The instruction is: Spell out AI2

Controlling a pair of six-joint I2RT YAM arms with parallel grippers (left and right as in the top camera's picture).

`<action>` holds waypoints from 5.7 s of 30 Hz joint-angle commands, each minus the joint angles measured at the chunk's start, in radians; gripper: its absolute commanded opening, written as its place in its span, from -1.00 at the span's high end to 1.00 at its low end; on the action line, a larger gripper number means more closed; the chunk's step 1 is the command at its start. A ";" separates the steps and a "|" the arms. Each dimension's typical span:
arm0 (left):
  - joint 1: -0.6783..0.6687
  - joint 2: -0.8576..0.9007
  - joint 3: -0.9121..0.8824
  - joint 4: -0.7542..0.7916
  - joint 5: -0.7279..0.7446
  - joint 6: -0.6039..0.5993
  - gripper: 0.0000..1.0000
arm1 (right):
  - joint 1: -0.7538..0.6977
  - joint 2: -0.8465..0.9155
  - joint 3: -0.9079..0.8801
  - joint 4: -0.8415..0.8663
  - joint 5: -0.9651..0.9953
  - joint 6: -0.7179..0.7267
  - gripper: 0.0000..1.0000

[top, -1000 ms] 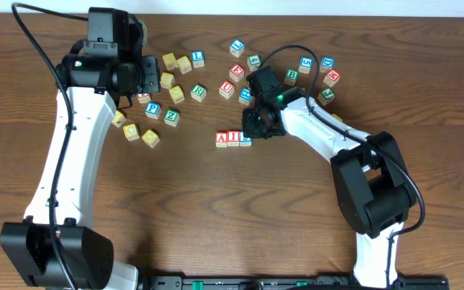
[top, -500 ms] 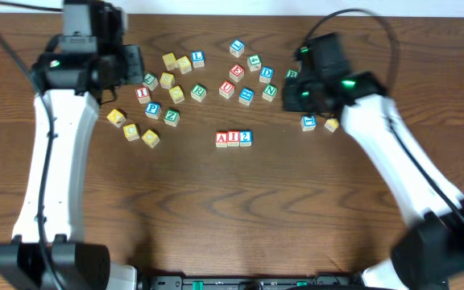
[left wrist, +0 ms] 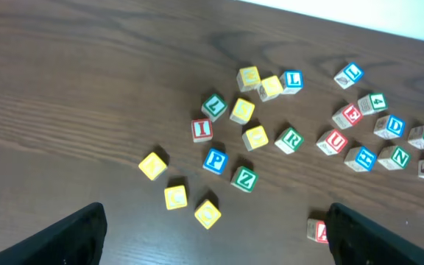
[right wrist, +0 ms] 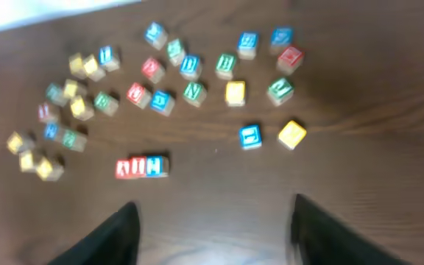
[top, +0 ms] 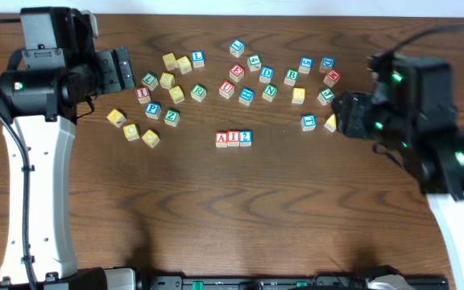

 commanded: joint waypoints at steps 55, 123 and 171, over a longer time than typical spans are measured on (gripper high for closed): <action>0.003 0.001 0.005 -0.003 -0.009 0.002 -0.95 | -0.227 -0.918 -0.964 0.757 0.141 -0.187 -0.98; 0.010 -0.430 -0.385 0.302 -0.040 0.099 -0.95 | -0.208 -1.208 -1.491 0.997 0.108 -0.100 -0.99; 0.028 -1.514 -1.690 0.978 -0.032 0.191 -0.95 | -0.208 -1.208 -1.491 0.997 0.108 -0.100 -0.98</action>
